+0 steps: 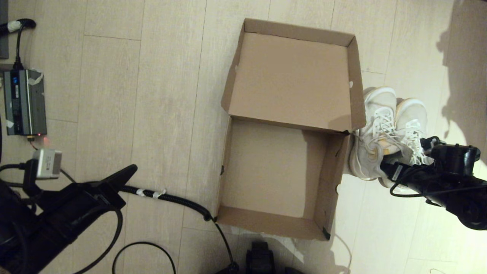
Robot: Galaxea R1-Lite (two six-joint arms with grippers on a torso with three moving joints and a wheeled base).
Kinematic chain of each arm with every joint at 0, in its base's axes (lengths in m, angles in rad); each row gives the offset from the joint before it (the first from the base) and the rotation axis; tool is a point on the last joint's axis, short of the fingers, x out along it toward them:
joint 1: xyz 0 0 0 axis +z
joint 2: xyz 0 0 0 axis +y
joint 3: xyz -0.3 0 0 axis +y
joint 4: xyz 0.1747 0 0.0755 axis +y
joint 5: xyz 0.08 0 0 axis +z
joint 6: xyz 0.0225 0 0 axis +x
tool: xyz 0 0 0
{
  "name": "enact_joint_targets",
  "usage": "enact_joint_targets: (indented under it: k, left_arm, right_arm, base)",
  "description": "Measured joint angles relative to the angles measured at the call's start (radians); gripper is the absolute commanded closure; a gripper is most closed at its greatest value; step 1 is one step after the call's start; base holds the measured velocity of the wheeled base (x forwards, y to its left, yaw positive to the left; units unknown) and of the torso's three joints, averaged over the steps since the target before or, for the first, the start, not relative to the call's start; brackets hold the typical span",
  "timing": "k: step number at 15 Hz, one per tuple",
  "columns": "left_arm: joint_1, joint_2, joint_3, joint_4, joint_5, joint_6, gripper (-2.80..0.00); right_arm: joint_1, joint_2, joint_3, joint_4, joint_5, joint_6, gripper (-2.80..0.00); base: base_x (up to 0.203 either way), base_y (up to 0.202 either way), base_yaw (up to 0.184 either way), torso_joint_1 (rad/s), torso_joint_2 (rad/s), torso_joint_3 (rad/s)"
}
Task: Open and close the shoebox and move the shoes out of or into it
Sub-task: Put the shoes into the shoe box
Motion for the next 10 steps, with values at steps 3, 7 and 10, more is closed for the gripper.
enact_joint_targets:
  k: [3, 7, 10]
  left_arm:
    - [-0.003, -0.11, -0.031, 0.122, -0.003, 0.042, 0.0]
    - [-0.007, -0.373, -0.133, 0.492, -0.012, 0.061, 0.0]
    - [-0.009, -0.571, -0.161, 0.736, -0.004, 0.105, 0.0]
  right_arm:
    - [-0.002, 0.02, -0.03, -0.005, 0.0, -0.033, 0.0]
    - [-0.002, -0.045, 0.007, 0.034, -0.002, -0.035, 0.0]
    - [-0.008, -0.208, 0.061, 0.147, -0.002, -0.036, 0.0]
  base:
    - [0.0, 0.0, 0.0, 0.0, 0.0, 0.0]
    - [0.0, 0.0, 0.0, 0.0, 0.0, 0.0]
    - [0.0, 0.0, 0.0, 0.0, 0.0, 0.0]
